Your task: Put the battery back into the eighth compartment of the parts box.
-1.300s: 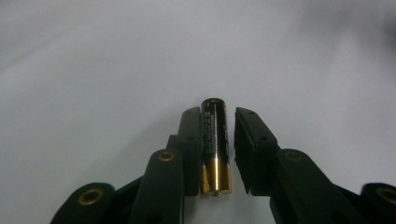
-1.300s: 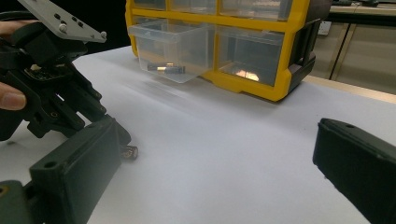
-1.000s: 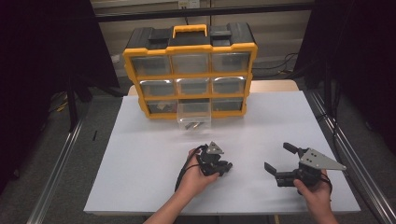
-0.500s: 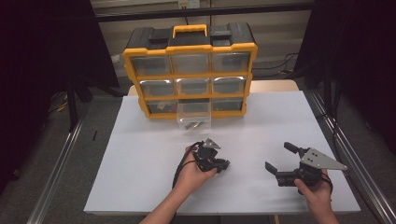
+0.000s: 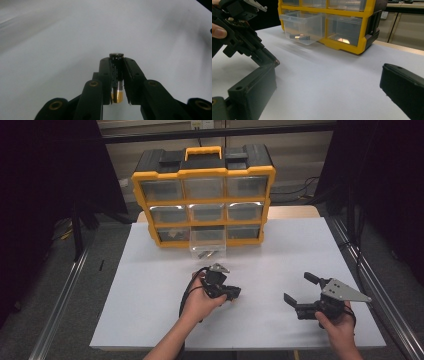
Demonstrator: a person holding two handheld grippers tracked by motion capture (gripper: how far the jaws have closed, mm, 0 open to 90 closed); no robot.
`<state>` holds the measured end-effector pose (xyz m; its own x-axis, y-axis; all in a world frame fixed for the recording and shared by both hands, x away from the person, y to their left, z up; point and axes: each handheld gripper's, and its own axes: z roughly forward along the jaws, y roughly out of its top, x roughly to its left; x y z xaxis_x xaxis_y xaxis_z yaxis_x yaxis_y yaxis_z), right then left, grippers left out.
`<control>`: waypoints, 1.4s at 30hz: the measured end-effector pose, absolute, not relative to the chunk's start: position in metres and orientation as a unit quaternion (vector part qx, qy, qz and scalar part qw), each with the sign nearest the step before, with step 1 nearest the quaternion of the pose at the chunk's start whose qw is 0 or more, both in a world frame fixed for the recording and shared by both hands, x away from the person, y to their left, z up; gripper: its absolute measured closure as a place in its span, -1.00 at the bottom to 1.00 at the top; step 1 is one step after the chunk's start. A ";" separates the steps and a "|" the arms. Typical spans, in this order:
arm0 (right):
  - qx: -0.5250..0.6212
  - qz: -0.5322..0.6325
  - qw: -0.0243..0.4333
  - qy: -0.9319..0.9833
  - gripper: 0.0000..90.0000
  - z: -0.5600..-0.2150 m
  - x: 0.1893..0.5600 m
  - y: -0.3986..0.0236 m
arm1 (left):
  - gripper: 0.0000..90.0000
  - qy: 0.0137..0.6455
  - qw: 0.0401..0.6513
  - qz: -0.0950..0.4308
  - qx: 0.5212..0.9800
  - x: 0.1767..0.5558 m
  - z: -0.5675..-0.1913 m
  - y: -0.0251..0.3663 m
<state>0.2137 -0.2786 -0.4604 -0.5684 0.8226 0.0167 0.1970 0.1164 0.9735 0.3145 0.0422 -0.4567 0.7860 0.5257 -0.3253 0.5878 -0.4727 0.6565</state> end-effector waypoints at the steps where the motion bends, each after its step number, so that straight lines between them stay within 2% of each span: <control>1: 0.368 0.554 0.281 0.692 -1.00 -0.460 0.213 -0.279 | 0.72 0.328 0.400 -0.039 0.855 0.314 -0.456 0.042; 7: 0.369 0.554 0.282 0.691 -1.00 -0.461 0.214 -0.279 | 0.72 0.338 0.410 -0.052 0.846 0.319 -0.452 0.048; 21: 0.371 0.555 0.282 0.690 -1.00 -0.462 0.215 -0.280 | 0.72 0.345 0.417 -0.043 0.840 0.326 -0.450 0.051; 42: 0.375 0.555 0.290 0.683 -1.00 -0.461 0.211 -0.284 | 0.72 0.347 0.417 -0.039 0.839 0.342 -0.424 0.061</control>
<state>0.2107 -0.2842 -0.4605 -0.5508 0.8344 0.0196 0.1900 0.1025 0.9764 0.3419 0.0605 -0.4243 0.7561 0.5499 -0.3550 0.6148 -0.4107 0.6733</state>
